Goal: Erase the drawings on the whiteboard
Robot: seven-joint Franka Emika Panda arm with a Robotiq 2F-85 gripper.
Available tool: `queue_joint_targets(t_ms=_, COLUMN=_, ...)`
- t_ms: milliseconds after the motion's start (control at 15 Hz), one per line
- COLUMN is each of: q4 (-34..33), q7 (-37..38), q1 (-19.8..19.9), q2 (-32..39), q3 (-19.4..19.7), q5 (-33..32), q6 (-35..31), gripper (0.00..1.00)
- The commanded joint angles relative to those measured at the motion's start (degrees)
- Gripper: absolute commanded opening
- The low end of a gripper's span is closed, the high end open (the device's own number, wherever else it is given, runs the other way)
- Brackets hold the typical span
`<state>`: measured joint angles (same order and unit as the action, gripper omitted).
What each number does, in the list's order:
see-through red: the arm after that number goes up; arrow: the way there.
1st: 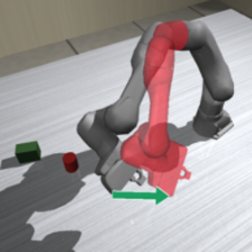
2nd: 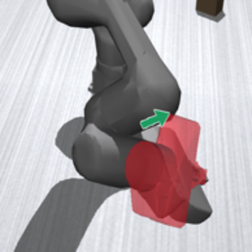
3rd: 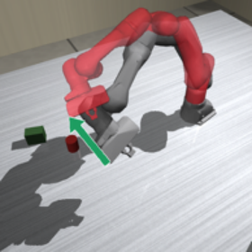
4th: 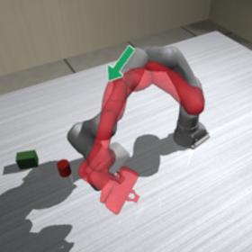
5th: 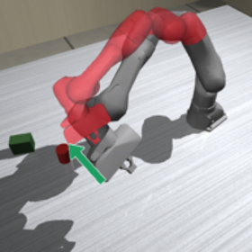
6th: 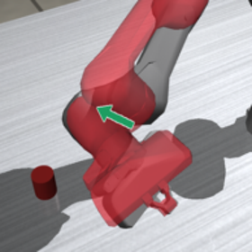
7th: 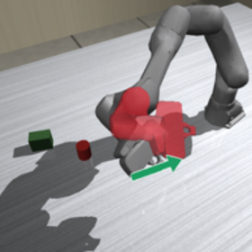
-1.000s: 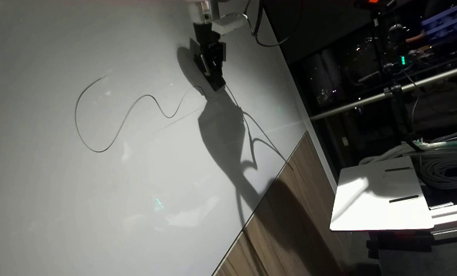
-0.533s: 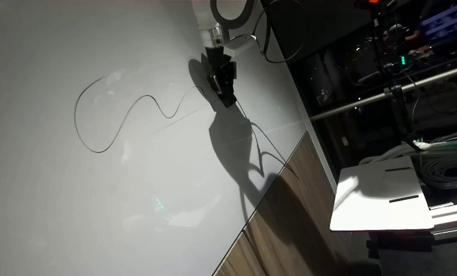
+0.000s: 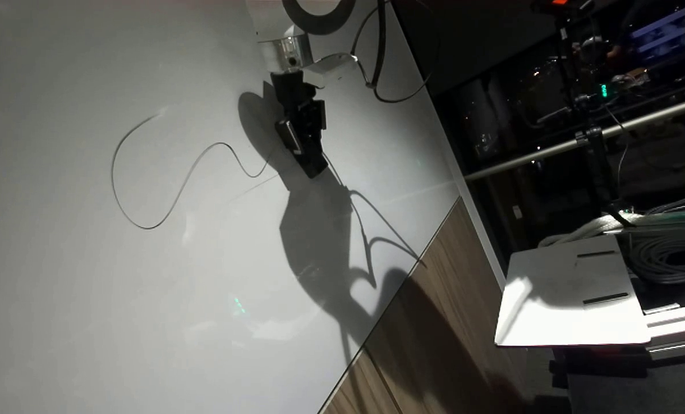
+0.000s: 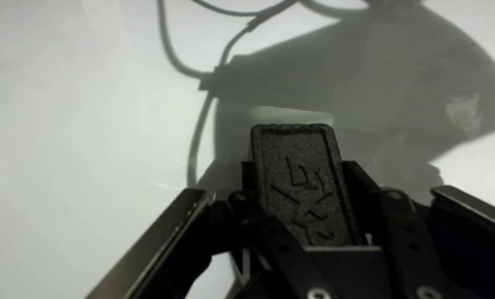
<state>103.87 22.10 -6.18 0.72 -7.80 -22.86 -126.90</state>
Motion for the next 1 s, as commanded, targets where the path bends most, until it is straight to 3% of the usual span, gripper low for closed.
queue_joint_targets(t_ms=0, q4=-10.2, q7=2.7, q1=-4.0, q2=8.1, q3=-2.6, q5=-2.7, q6=-1.6, gripper=0.29)
queue_joint_targets(t_ms=533, q4=-26.5, q7=8.3, q1=-16.9, q2=18.3, q3=-5.8, q5=-8.1, q6=5.8, gripper=0.29)
queue_joint_targets(t_ms=933, q4=-42.1, q7=8.5, q1=-29.1, q2=31.1, q3=-3.5, q5=-11.9, q6=7.5, gripper=0.29)
